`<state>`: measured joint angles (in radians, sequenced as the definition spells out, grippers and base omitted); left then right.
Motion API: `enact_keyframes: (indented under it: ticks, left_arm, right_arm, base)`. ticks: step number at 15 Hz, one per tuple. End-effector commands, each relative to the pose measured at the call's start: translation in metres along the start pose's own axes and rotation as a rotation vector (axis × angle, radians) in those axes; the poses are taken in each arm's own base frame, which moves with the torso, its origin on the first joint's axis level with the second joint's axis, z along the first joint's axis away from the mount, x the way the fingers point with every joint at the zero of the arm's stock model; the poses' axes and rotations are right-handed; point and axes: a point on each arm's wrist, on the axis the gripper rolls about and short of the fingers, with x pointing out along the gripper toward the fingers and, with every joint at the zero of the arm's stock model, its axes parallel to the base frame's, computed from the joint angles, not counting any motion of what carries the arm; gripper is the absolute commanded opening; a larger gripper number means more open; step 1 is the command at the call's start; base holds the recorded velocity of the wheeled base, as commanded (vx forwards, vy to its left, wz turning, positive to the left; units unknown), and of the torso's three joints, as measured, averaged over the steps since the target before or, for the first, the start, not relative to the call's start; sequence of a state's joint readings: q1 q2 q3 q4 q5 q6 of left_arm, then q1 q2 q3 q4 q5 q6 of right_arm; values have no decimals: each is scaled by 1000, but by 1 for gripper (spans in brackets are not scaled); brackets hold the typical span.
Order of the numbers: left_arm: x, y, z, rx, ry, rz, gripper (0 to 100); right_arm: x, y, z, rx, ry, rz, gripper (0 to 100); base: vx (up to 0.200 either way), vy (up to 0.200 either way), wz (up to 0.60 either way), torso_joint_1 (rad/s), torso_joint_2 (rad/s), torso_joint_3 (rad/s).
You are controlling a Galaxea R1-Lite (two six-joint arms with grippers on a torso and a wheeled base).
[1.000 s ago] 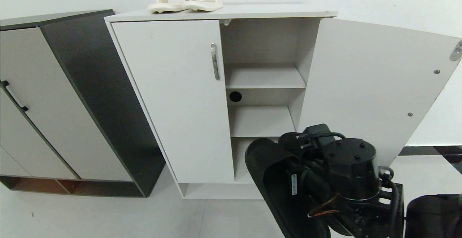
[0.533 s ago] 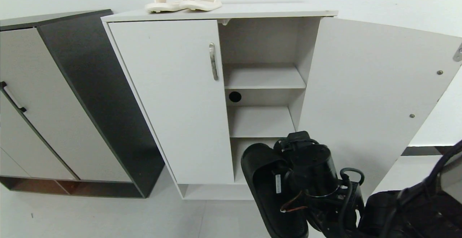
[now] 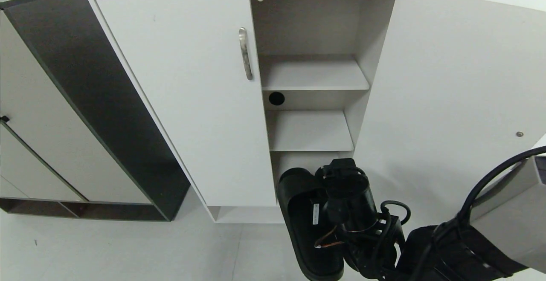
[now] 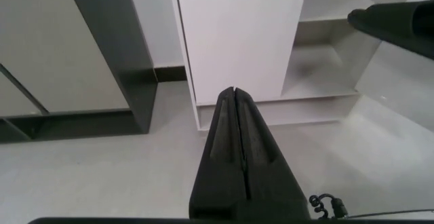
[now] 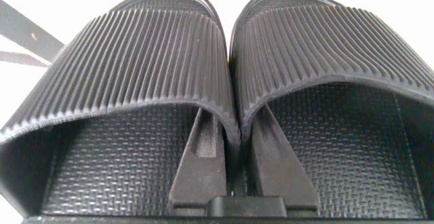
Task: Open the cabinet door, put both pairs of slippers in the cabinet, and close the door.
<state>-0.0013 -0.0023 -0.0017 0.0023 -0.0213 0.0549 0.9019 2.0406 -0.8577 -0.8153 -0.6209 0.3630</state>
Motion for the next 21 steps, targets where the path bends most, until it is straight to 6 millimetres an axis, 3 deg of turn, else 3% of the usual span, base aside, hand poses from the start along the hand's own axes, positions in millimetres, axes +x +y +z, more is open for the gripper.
enact_keyframes:
  ticks: [1, 6, 8, 12, 21]
  left_arm:
    - [0, 0, 0, 3, 2, -1, 0]
    - [0, 0, 0, -7, 3, -1, 0]
    - [0, 0, 0, -7, 3, -1, 0]
    - [0, 0, 0, -18, 2, -1, 0]
    - [0, 0, 0, -20, 2, 1, 0]
  right_arm:
    - [10, 3, -1, -7, 5, -10, 0]
    - [52, 21, -6, -14, -37, -142, 0]
    - [48, 21, -6, -44, -49, -161, 0]
    - [25, 16, 16, -97, -188, -135, 0]
    - [29, 19, 0, -131, -186, -161, 0]
  base:
    - [0, 0, 0, 2, 2, -193]
    - [0, 0, 0, 6, 0, -177]
    - [0, 0, 0, 0, 0, 0]
    - [0, 0, 0, 0, 0, 0]
    - [22, 0, 0, 0, 0, 0]
